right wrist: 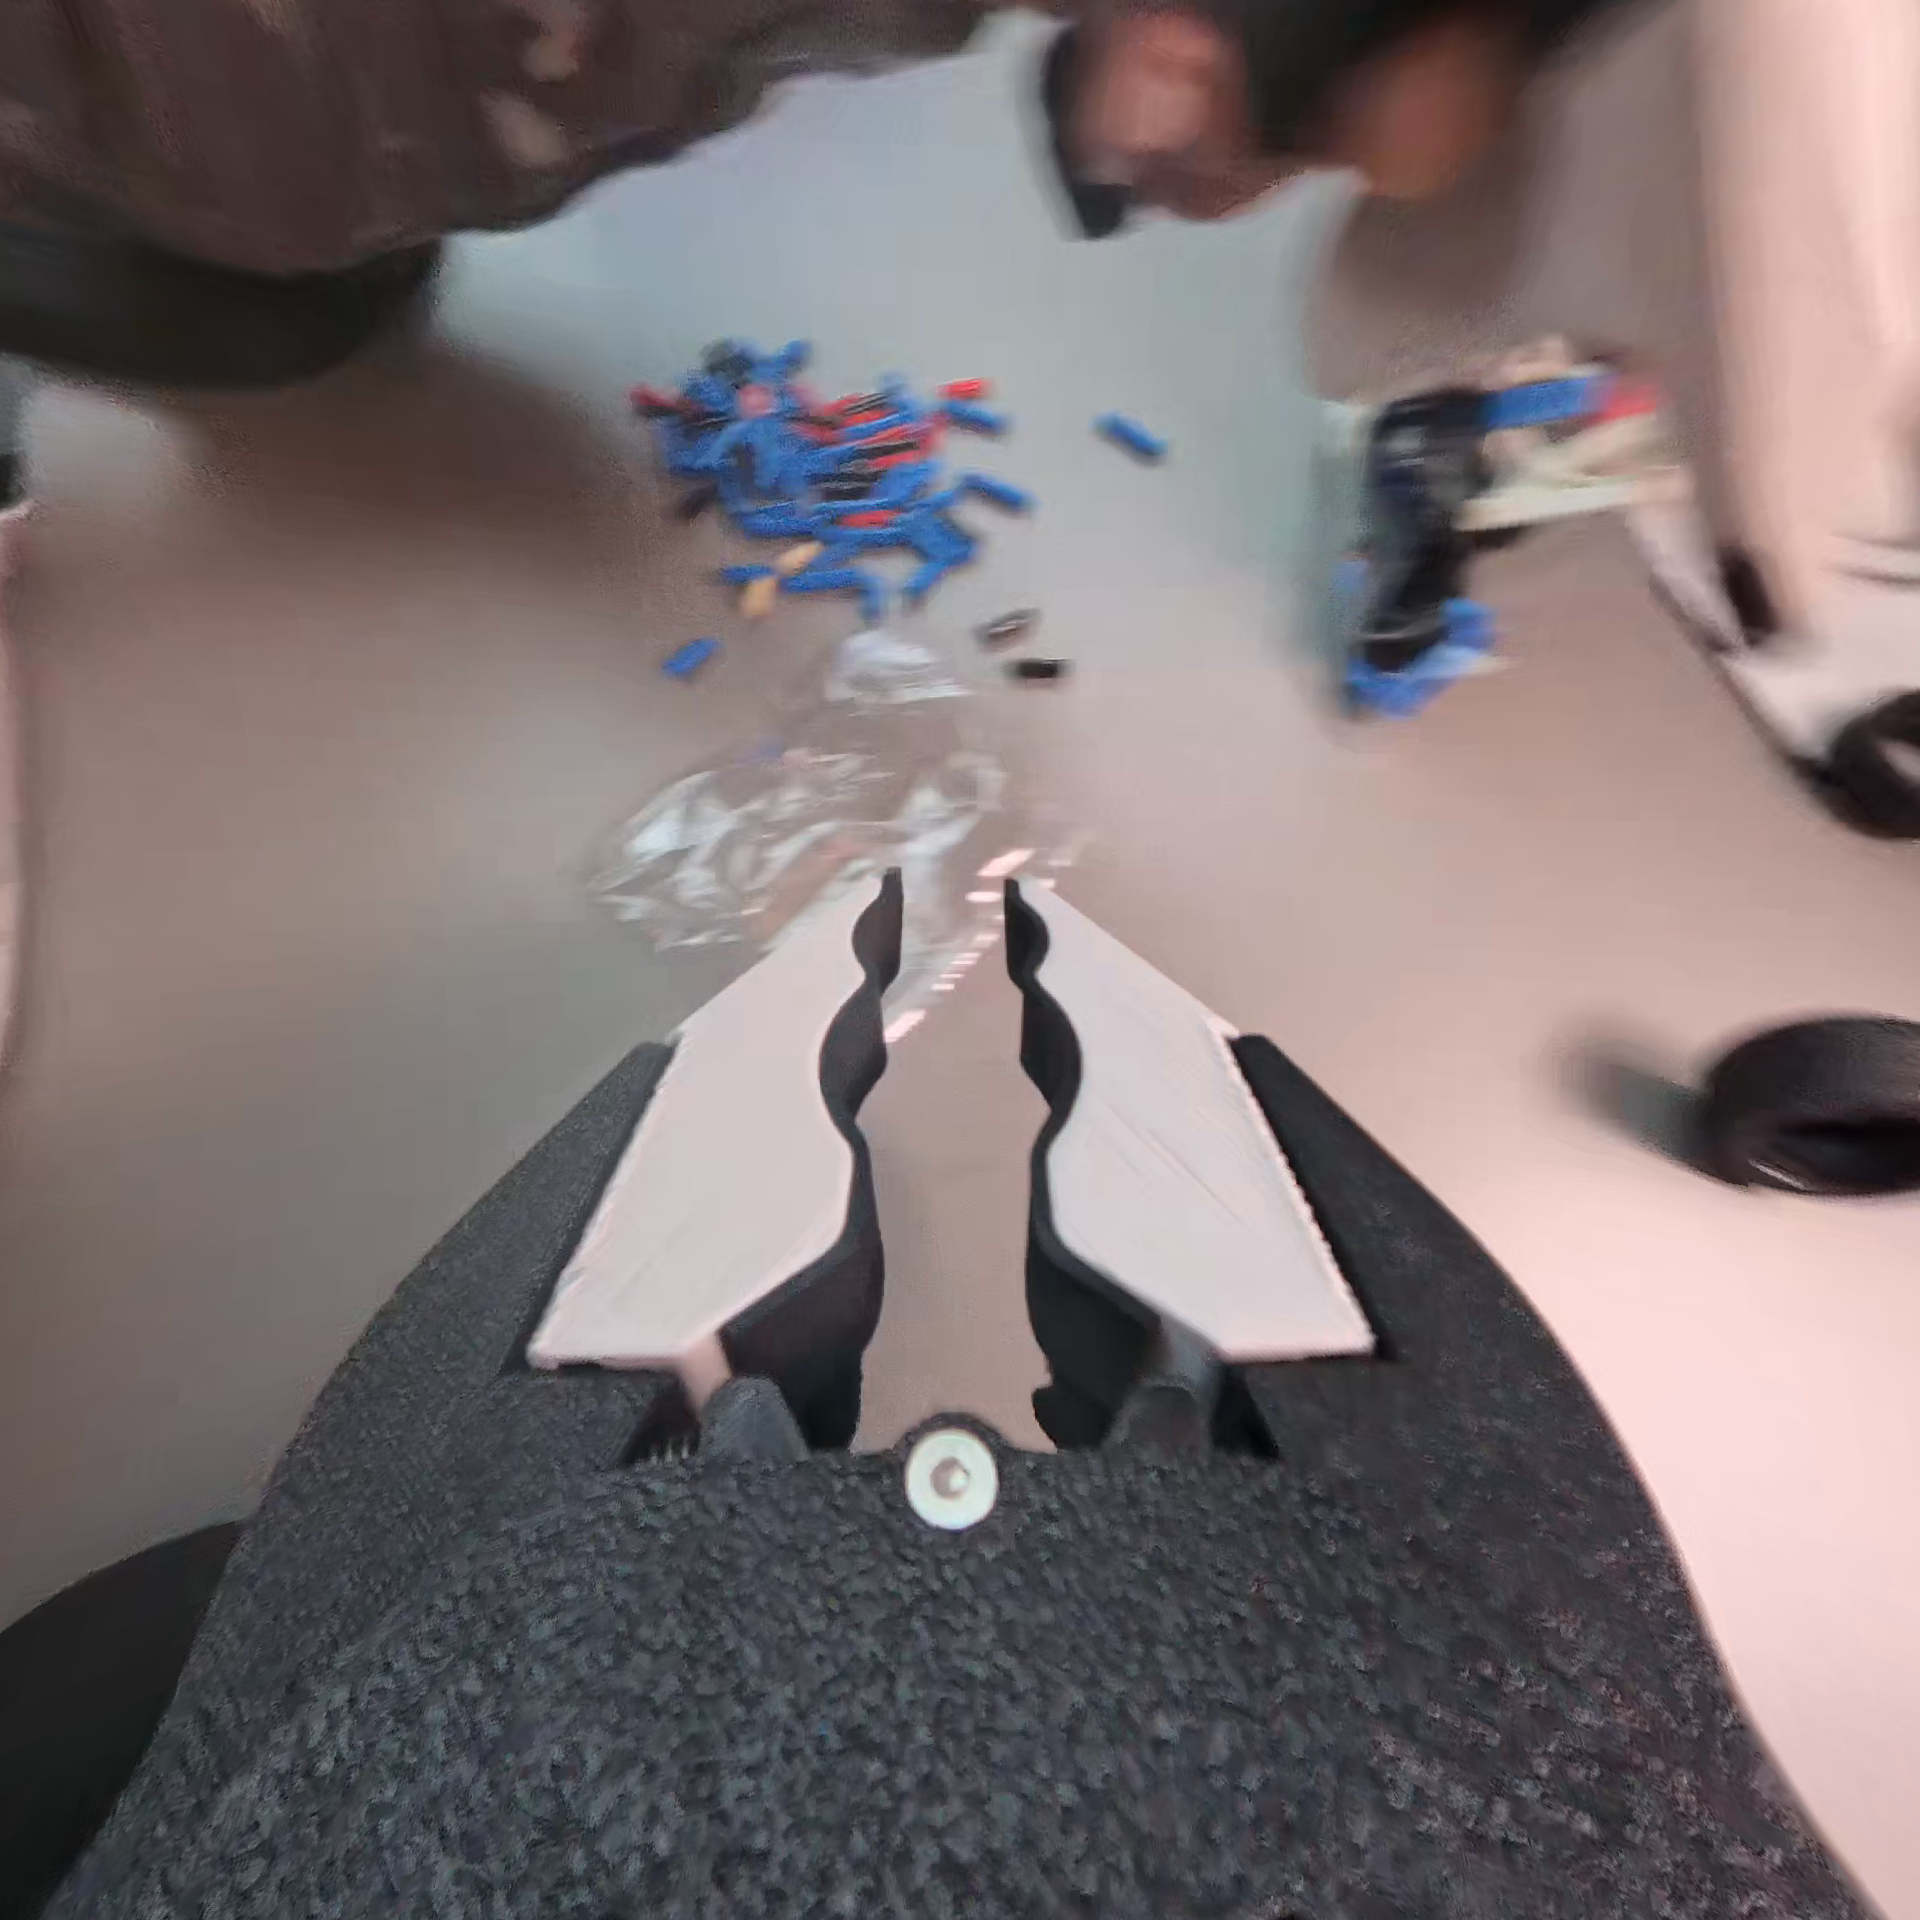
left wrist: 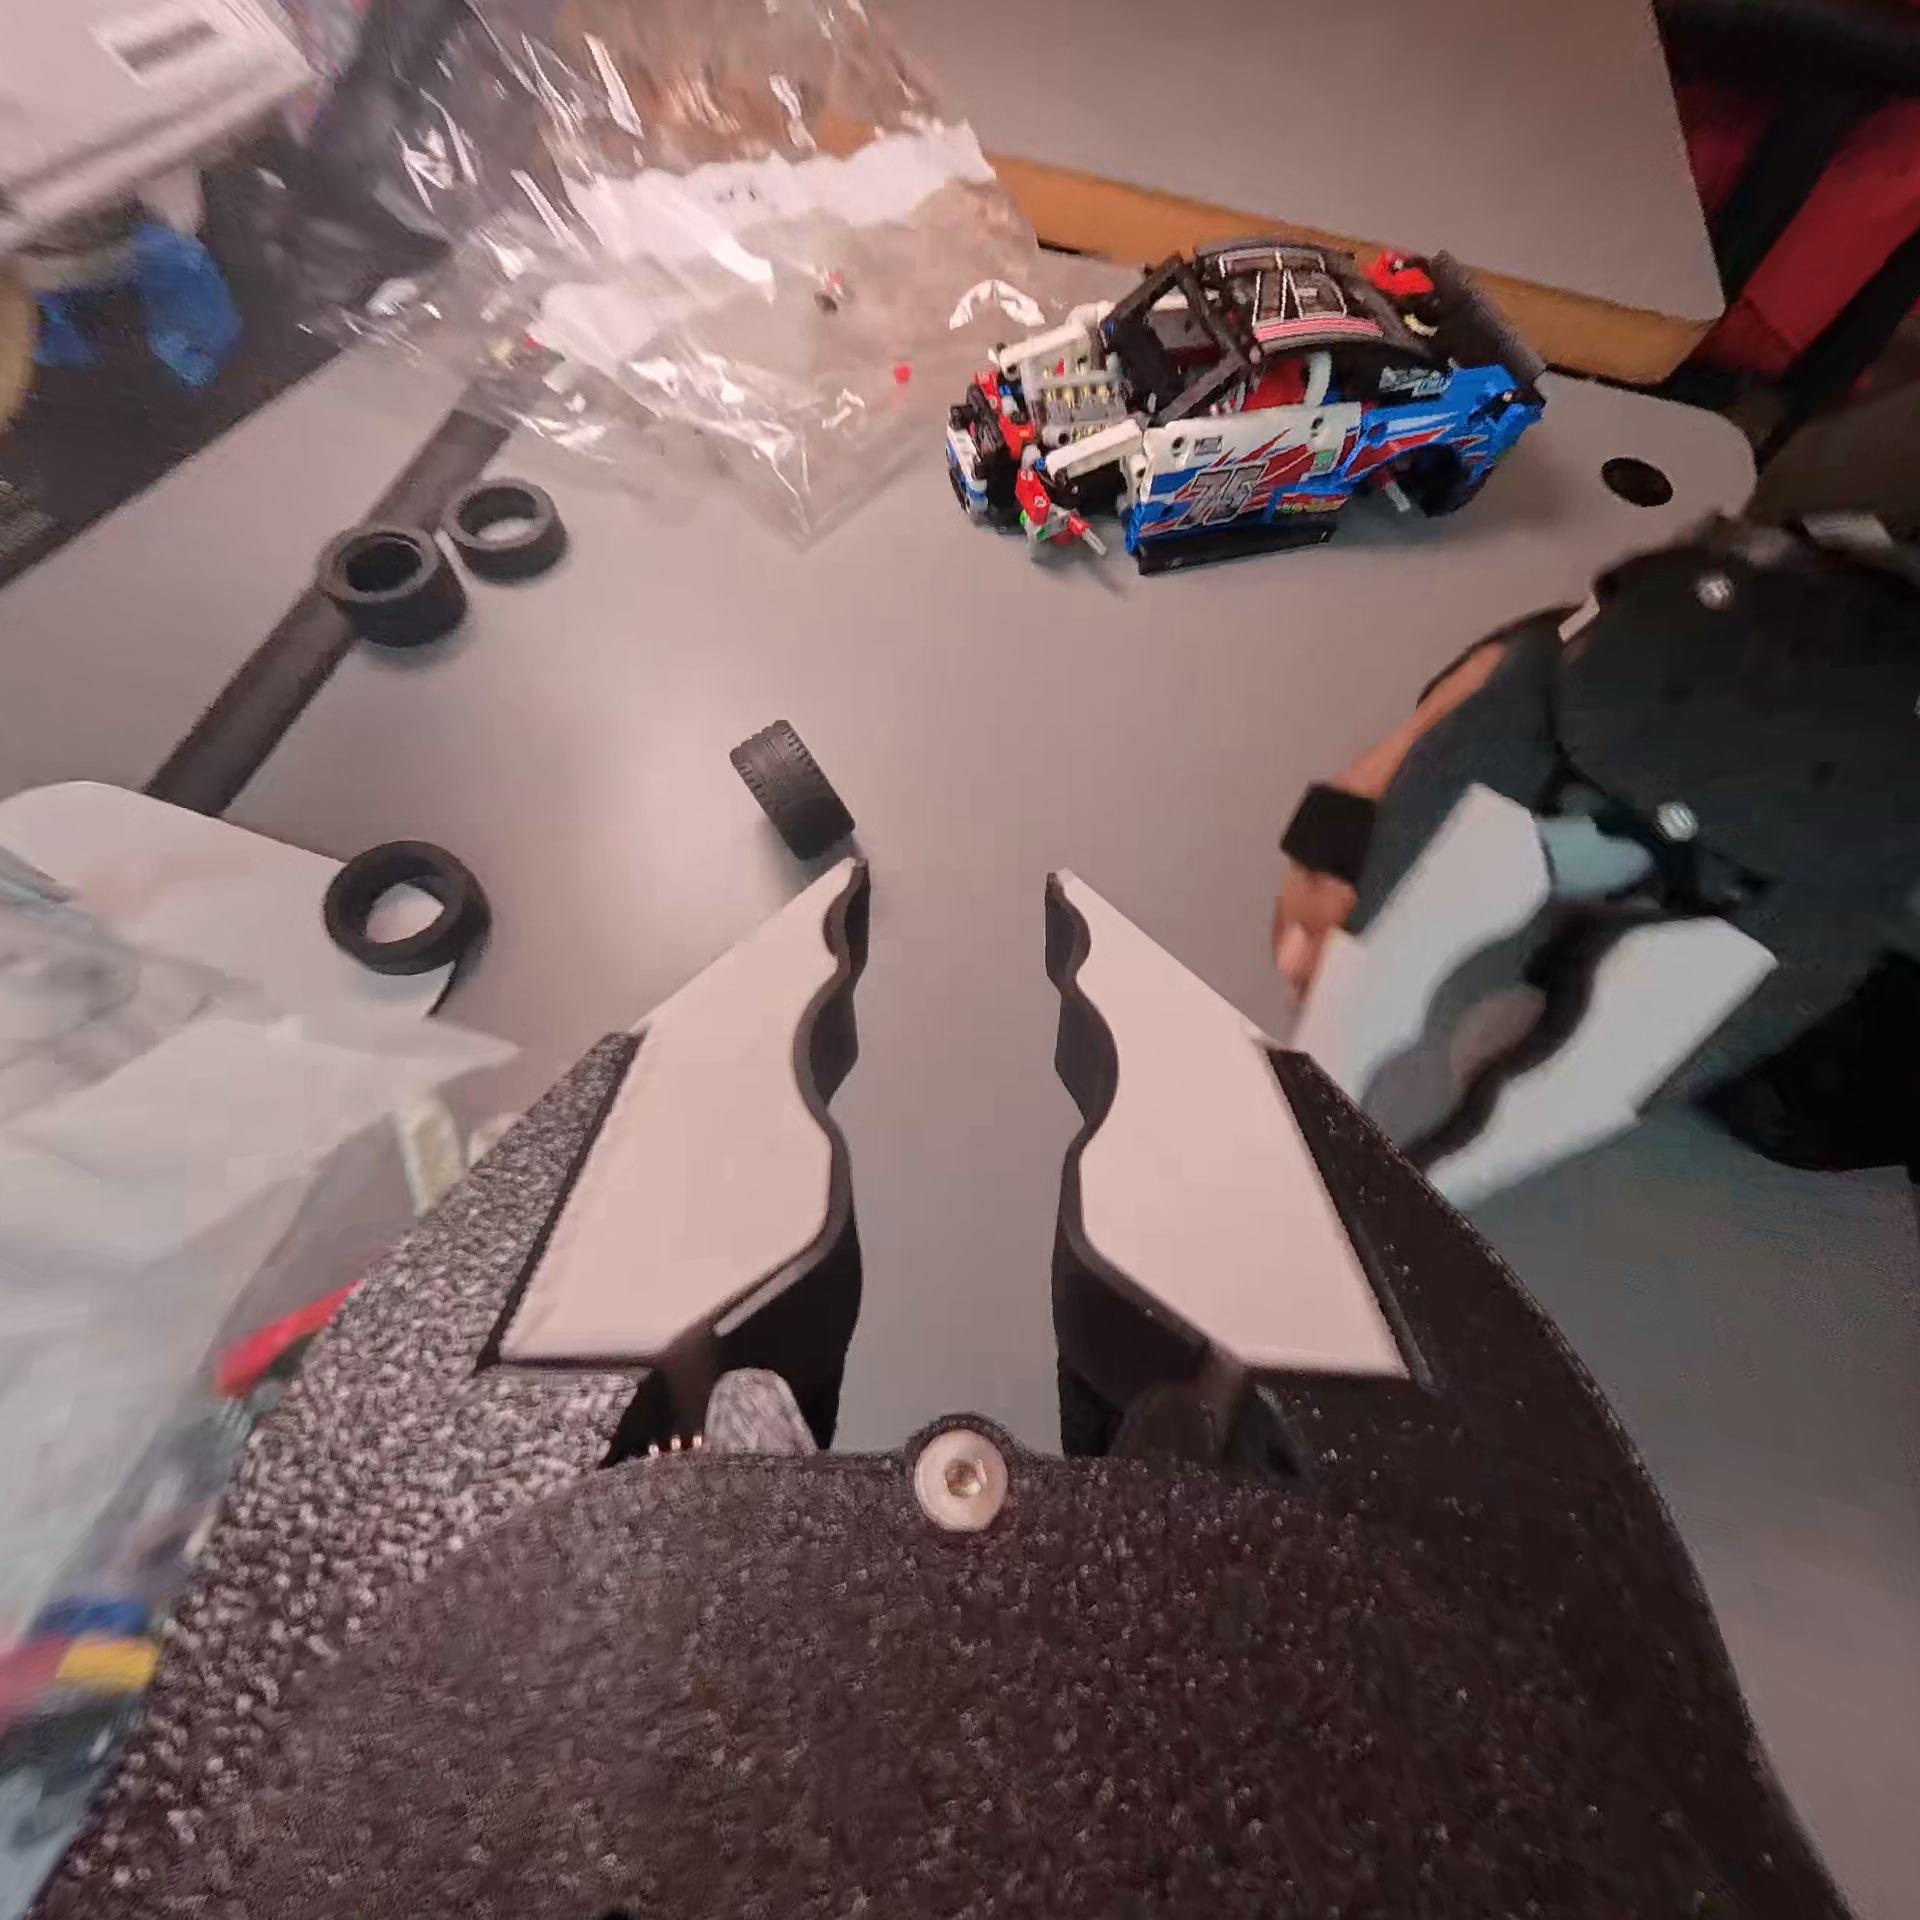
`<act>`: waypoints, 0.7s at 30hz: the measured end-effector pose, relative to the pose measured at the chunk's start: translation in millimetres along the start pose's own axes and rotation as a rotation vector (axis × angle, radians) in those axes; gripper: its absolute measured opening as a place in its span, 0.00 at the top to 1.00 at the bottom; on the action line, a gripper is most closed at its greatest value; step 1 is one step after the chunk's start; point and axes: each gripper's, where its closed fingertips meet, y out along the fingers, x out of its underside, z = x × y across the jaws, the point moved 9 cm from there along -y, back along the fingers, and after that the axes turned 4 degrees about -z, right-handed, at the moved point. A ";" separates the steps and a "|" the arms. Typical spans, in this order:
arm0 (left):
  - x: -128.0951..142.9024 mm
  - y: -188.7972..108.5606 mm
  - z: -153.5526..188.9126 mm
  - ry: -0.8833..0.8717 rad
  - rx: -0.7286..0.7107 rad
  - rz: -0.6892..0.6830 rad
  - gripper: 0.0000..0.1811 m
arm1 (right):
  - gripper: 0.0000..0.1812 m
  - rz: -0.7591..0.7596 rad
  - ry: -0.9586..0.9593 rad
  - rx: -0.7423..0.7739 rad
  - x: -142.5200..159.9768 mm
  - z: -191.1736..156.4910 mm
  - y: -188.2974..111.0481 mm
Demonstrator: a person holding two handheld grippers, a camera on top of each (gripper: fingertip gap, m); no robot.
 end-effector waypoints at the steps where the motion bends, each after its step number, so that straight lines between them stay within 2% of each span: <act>1: 6.9 -17.3 3.7 0.008 -0.037 0.047 0.82 | 0.88 0.017 0.045 0.126 -1.7 18.0 -8.1; 3: 26.9 -49.2 7.4 0.001 -0.124 0.119 0.81 | 0.84 0.016 0.193 0.383 -1.2 61.7 -23.3; 4: 39.0 -63.1 8.4 -0.014 -0.166 0.147 0.81 | 0.78 0.014 0.248 0.468 0.9 82.0 -27.6; 7: 77.9 -95.1 11.4 -0.079 -0.248 0.186 0.80 | 0.56 -0.118 0.288 0.601 18.7 136.9 -17.3; 8: 90.7 -103.6 12.3 -0.098 -0.275 0.187 0.79 | 0.56 -0.211 0.300 0.580 29.3 149.9 -7.7; 9: 103.1 -111.9 13.2 -0.116 -0.304 0.186 0.79 | 0.67 -0.313 0.321 0.530 40.3 159.4 1.6; 10: 114.8 -119.8 14.1 -0.132 -0.331 0.186 0.79 | 0.86 -0.332 0.315 0.530 45.0 168.1 6.3; 11: 125.7 -127.1 15.2 -0.152 -0.351 0.184 0.79 | 1.00 -0.276 0.296 0.589 42.4 177.2 4.9; 13: 144.1 -139.8 16.4 -0.193 -0.382 0.191 0.79 | 1.00 -0.130 0.292 0.602 27.7 192.3 -2.1; 15: 159.0 -147.3 13.4 -0.230 -0.400 0.209 0.79 | 1.00 -0.045 0.354 0.668 18.7 217.3 -9.7; 19: 172.6 -149.3 3.1 -0.298 -0.389 0.246 0.79 | 0.99 -0.092 0.431 0.753 23.6 262.5 -4.4; 21: 174.2 -150.5 2.3 -0.301 -0.389 0.261 0.79 | 0.80 -0.048 0.408 0.756 17.7 274.5 -0.3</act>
